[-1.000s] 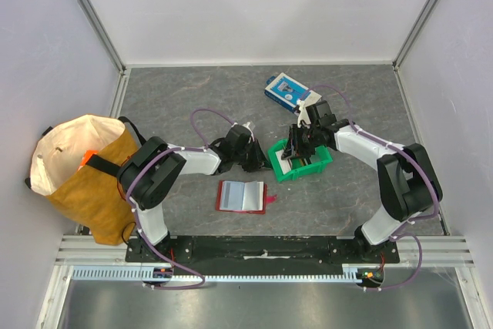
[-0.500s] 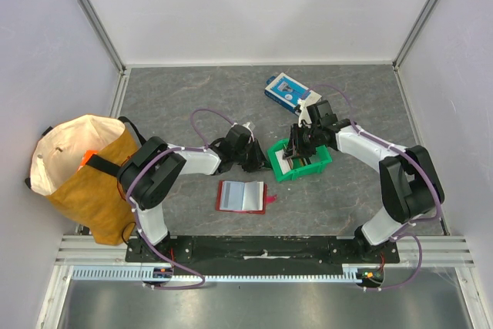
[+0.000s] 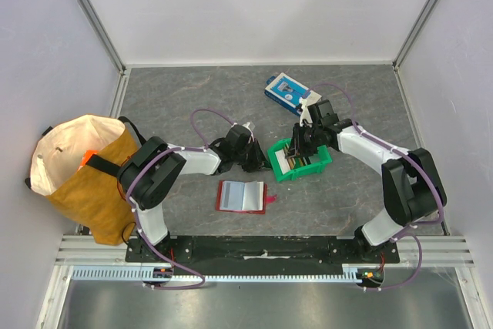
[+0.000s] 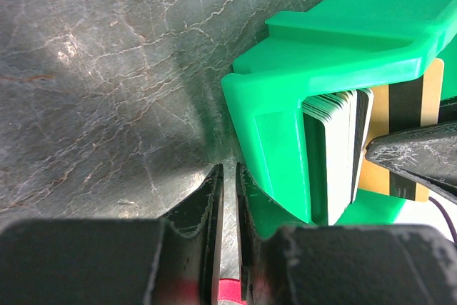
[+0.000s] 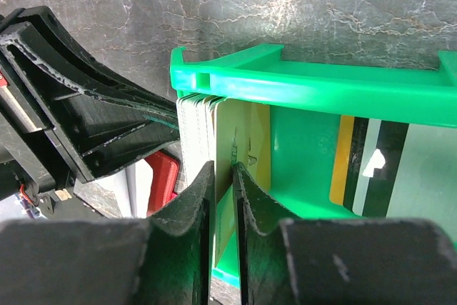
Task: Put the credit cards into the card holder
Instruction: Pick up the credit card from the storage box.
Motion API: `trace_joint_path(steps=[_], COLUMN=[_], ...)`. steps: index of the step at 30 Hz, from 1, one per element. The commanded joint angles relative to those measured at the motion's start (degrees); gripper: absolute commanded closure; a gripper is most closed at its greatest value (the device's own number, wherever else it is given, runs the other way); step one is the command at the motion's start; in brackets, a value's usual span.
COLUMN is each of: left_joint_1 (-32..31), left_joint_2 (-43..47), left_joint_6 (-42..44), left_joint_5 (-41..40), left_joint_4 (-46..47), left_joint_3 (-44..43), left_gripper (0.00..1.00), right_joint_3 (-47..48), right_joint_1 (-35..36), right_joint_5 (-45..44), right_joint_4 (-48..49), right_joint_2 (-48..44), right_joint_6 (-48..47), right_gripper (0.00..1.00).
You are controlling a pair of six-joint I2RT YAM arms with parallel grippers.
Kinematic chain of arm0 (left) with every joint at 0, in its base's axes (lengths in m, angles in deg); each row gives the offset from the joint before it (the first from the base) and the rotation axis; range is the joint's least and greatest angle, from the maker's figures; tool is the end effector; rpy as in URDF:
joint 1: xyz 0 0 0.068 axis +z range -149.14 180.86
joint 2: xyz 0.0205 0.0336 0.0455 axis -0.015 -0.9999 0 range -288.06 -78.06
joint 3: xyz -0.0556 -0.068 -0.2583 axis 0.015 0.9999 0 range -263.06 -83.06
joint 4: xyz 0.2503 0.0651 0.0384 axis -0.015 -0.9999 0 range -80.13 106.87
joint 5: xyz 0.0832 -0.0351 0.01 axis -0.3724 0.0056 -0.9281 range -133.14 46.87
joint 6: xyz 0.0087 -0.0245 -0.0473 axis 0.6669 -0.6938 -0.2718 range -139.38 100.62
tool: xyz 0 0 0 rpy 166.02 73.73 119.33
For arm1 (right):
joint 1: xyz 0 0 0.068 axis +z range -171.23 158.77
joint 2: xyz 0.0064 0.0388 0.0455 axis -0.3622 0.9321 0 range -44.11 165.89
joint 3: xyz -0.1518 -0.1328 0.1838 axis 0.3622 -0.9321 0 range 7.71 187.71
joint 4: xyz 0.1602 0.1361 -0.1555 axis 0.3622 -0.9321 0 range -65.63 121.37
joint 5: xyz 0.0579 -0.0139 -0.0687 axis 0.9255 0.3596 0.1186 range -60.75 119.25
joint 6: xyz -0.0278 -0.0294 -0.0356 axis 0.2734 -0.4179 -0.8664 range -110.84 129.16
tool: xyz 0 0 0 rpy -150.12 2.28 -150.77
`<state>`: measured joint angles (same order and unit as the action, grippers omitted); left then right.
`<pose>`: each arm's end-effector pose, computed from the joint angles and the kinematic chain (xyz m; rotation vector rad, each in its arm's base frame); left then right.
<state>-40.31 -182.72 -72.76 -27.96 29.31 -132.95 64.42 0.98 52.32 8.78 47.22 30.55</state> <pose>0.2628 -0.2421 0.1304 -0.1224 2.5594 -1.0614 0.2906 0.1337 0.1979 -0.1783 2.6469 0.7913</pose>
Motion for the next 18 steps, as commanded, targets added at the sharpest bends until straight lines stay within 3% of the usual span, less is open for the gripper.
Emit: trace_joint_path(steps=[1,7,11,18], left_joint_1=[-0.1,0.0,0.0,0.0], left_joint_2=[1.0,1.9,2.5,4.6], left_joint_6=[-0.5,-0.2,0.1,2.2], left_joint_5=[1.1,0.6,0.0,-2.5], left_joint_4=[3.5,3.3,2.8,-0.2], left_joint_3=[-1.3,-0.7,-0.6,-0.5], left_gripper=[0.83,0.83,0.83,0.83], right_joint_3=[2.2,2.7,2.7,3.3], right_joint_1=[0.3,0.3,0.3,0.3], right_joint_5=[0.5,-2.4,-4.9,-11.5], right_joint_4=[-1.0,-1.8,-2.2,-2.6], right_joint_2=[-2.3,-2.6,-3.2,-4.8], right_joint_6=[-0.1,-0.3,-0.5,-1.6], right_gripper=[0.81,0.85,1.0,1.0])
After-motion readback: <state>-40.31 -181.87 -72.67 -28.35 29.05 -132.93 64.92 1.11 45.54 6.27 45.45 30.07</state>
